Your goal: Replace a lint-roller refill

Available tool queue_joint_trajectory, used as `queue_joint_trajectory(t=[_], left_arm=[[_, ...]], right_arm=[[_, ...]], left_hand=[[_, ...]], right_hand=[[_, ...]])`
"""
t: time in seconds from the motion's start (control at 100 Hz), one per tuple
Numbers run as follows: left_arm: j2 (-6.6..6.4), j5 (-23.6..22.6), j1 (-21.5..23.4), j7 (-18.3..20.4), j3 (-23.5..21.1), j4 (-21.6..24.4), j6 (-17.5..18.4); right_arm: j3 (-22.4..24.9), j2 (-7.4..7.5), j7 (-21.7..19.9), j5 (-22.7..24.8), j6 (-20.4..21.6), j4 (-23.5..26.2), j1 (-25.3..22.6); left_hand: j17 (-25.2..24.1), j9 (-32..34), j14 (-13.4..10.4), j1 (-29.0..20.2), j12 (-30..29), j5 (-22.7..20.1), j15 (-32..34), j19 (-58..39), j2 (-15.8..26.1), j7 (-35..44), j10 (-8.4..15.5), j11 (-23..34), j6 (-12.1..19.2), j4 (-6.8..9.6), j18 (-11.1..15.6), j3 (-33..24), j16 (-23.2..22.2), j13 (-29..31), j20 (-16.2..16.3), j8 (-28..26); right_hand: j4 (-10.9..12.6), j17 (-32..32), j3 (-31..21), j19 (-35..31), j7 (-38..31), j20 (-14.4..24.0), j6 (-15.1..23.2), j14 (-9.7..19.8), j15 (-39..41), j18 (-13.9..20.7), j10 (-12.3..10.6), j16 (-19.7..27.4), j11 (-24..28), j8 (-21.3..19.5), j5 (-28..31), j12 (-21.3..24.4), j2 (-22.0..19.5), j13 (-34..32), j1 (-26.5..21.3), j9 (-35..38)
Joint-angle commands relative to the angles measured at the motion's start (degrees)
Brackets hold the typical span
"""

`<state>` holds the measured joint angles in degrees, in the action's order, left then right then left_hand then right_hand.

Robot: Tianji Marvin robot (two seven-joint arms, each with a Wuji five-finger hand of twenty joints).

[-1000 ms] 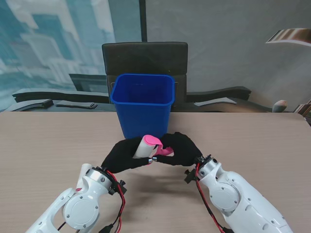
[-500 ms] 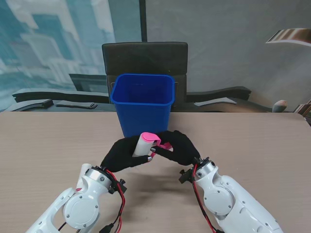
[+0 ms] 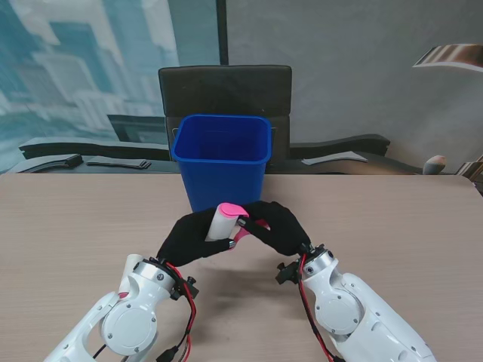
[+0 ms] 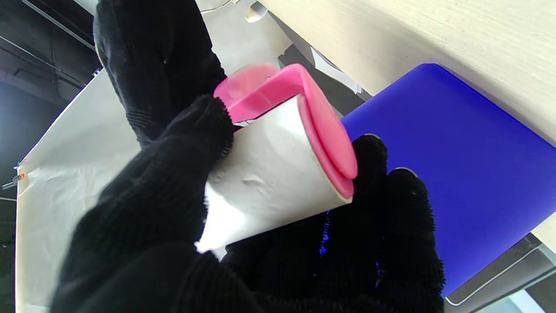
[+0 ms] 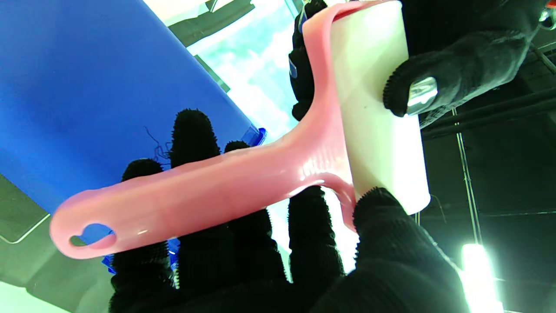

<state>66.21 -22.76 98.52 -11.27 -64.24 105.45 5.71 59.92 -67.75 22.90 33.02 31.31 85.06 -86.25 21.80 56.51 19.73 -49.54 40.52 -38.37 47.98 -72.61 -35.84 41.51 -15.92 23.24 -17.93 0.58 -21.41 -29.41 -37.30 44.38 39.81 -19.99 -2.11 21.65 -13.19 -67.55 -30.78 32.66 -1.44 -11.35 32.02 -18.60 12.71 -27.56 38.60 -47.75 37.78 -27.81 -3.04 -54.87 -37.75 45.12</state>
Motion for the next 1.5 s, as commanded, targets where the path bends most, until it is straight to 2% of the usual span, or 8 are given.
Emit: queue_joint_trajectory(t=[0.0, 0.39, 0.67, 1.06, 1.18, 1.29, 1.43, 1.49], left_arm=[[0.2, 0.0, 0.2, 1.1, 0.0, 0.1, 0.3], [0.3, 0.2, 0.0, 1.0, 0.3, 0.1, -0.2], [0.37, 1.6, -0.1, 1.3, 1.2, 0.0, 0.1], [0.32, 3.7, -0.8, 2.5, 2.7, -0.5, 1.1], [0.32, 4.2, -1.0, 2.7, 3.0, -0.6, 1.5], [0.27, 4.2, -1.2, 2.9, 3.3, -1.0, 2.3], [0.17, 2.6, -1.7, 2.5, 3.5, -2.1, 4.4], [0.17, 1.6, -1.8, 2.0, 3.5, -2.4, 5.1]], right_arm=[[-0.1, -0.49, -0.2, -0.3, -0.3, 0.3, -0.3], [-0.3, -1.27, 2.0, -1.5, -2.1, 0.6, -0.8], [-0.9, -1.99, 6.6, 0.5, -3.0, 0.4, -0.6], [-1.1, -2.25, 9.8, 2.7, -3.7, 0.6, -0.6], [-1.2, -2.35, 10.8, 3.3, -3.8, 0.5, -0.6], [-1.1, -2.58, 11.0, 2.6, -4.0, 0.8, -0.9], [-0.4, -2.52, 7.2, -1.9, -4.9, 2.6, -2.2], [-0.1, -2.49, 4.7, -5.1, -5.2, 3.4, -2.8]], left_hand=[[-0.2, 2.5, -1.5, -13.8, 3.0, -2.9, 4.7, -2.9, 6.5, 7.0, 3.5, 3.4, 9.0, 4.29, 2.9, -14.7, -1.7, 1.8, -1.0, -0.8], [-0.4, 2.0, -1.5, -14.8, 3.0, -2.6, 4.6, -2.7, 7.1, 6.6, 3.4, 3.6, 8.9, 3.98, 2.9, -13.4, -1.8, 1.5, -1.2, -0.8], [-0.6, 1.9, -1.6, -14.9, 3.0, -2.4, 4.6, -2.7, 7.2, 6.6, 3.4, 3.8, 8.7, 4.0, 2.9, -13.1, -1.8, 1.4, -1.3, -1.0], [-0.5, 1.8, -1.8, -15.0, 2.8, -2.3, 4.5, -2.8, 7.3, 6.5, 3.6, 3.9, 8.8, 3.96, 3.1, -13.0, -1.8, 1.4, -1.4, -1.1], [-0.5, 1.7, -1.9, -15.0, 2.8, -2.3, 4.5, -2.8, 7.4, 6.5, 3.6, 3.9, 8.9, 3.89, 3.1, -12.9, -1.8, 1.4, -1.4, -1.1], [-0.5, 1.7, -1.9, -15.0, 2.8, -2.3, 4.5, -2.8, 7.4, 6.6, 3.8, 4.0, 9.0, 3.76, 3.1, -12.8, -1.8, 1.4, -1.4, -1.1], [-0.5, 1.7, -2.2, -15.1, 3.3, -2.2, 4.7, -2.7, 7.6, 6.5, 4.0, 4.4, 9.2, 3.63, 3.3, -12.7, -2.0, 1.5, -1.5, -1.2], [-0.2, 1.6, -2.1, -15.2, 4.2, -2.2, 5.3, -2.8, 7.6, 6.6, 4.2, 5.1, 9.2, 3.68, 3.5, -12.8, -2.5, 1.7, -1.5, -1.2]], right_hand=[[5.8, 0.1, -3.5, -0.1, -0.8, 0.8, 0.3, -0.1, 1.0, -0.9, 1.2, 0.3, 0.6, -0.8, 0.2, 0.3, -7.1, 0.1, -3.9, -0.1], [11.1, 5.0, -12.8, -2.5, -3.7, 0.8, -3.3, -1.6, 4.6, -4.2, 4.2, 0.0, 4.4, -1.6, 3.8, -0.4, -4.2, -6.4, 0.1, 6.4], [12.5, 11.8, -24.0, -6.4, -9.4, -0.4, -4.6, -0.5, 7.9, -4.0, 5.1, -0.1, 7.6, 2.4, 6.1, -1.1, 6.5, -12.2, -1.0, 11.3], [6.5, 17.2, -51.7, -7.8, -17.6, -3.9, -1.7, 2.0, 8.4, -1.7, 3.5, -0.7, 8.5, 7.0, 6.5, -1.5, 28.4, -16.1, -7.5, 14.5], [2.7, 19.0, -52.1, -8.4, -17.2, -4.3, -0.6, 2.7, 9.1, -0.6, 2.6, -1.2, 8.9, 6.2, 7.7, -1.5, 28.6, -17.3, -8.7, 15.8], [0.1, 23.2, -42.3, -11.3, -21.8, -4.0, -4.1, 2.1, 13.9, -1.1, 3.1, -2.8, 10.7, 10.1, 7.9, -2.0, 24.2, -19.9, -8.7, 19.2], [0.3, 40.2, -36.6, -22.9, -20.4, -4.6, -12.5, 4.5, 42.6, -3.5, 4.1, -10.8, 14.5, 5.4, 18.9, -3.0, 14.4, -20.3, -0.7, 33.8], [1.3, 43.9, -33.5, -34.9, -19.3, 0.8, -14.3, 7.5, 54.7, 0.0, 5.3, -15.4, 19.0, -0.6, 25.9, -5.1, 11.0, -20.3, 1.7, 38.3]])
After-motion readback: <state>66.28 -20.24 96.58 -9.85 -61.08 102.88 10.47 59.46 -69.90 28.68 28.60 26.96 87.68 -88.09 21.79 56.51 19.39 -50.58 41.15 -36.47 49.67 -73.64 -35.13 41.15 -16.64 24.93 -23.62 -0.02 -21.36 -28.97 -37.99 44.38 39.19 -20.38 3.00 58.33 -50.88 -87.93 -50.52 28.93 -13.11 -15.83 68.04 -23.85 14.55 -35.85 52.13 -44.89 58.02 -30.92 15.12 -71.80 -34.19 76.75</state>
